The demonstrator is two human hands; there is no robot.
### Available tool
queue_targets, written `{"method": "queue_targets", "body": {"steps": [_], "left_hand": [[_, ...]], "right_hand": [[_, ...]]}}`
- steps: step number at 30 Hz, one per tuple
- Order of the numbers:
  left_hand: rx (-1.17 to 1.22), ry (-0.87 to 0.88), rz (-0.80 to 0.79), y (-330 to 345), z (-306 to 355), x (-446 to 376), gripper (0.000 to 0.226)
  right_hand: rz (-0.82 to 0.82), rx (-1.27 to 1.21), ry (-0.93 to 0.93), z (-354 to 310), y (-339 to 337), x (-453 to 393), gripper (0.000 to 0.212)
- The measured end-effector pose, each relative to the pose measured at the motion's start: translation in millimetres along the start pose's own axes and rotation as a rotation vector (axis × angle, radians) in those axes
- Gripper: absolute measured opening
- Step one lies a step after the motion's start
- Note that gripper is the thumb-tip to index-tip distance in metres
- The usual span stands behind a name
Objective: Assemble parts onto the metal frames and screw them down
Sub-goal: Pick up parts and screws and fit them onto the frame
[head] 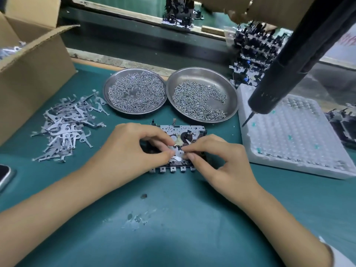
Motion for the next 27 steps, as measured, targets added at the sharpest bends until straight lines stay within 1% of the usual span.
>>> {"method": "queue_targets", "body": {"steps": [4, 7, 10, 14, 18, 23, 27], "left_hand": [[-0.033, 0.012, 0.016, 0.3, 4.5, 2.0, 0.018], [-0.040, 0.031, 0.027, 0.7, 7.2, 3.6, 0.021], [-0.034, 0.028, 0.018, 2.4, 7.0, 4.9, 0.022], [0.022, -0.015, 0.016, 4.3, 3.7, 5.6, 0.026], [0.034, -0.053, 0.012, 5.4, -1.2, 4.4, 0.027], [0.056, -0.065, -0.022, 6.9, -6.0, 1.9, 0.027], [0.086, -0.054, -0.048, 3.9, -7.4, -0.1, 0.024]], "right_hand": [[-0.028, 0.019, -0.044, -1.7, 1.4, 0.8, 0.016], [-0.023, 0.110, -0.111, -4.1, 2.8, 2.9, 0.018], [0.045, 0.229, -0.166, -8.1, 5.4, 6.8, 0.010], [0.155, 0.307, -0.141, -10.2, 7.5, 13.0, 0.006], [0.208, 0.364, -0.116, -14.3, 10.9, 16.1, 0.006], [0.210, 0.379, -0.093, -15.6, 13.3, 14.0, 0.004], [0.198, 0.245, -0.063, -9.4, 7.6, 12.1, 0.004]]}}
Point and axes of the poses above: each hand's wrist, its own x-axis away from the middle knuckle, its own y-axis out of the palm, z = x × y, the point moved 7 cm from there along -x, towards the middle knuckle, and after that the axes turned 14 degrees about x, right-handed, at the moved point
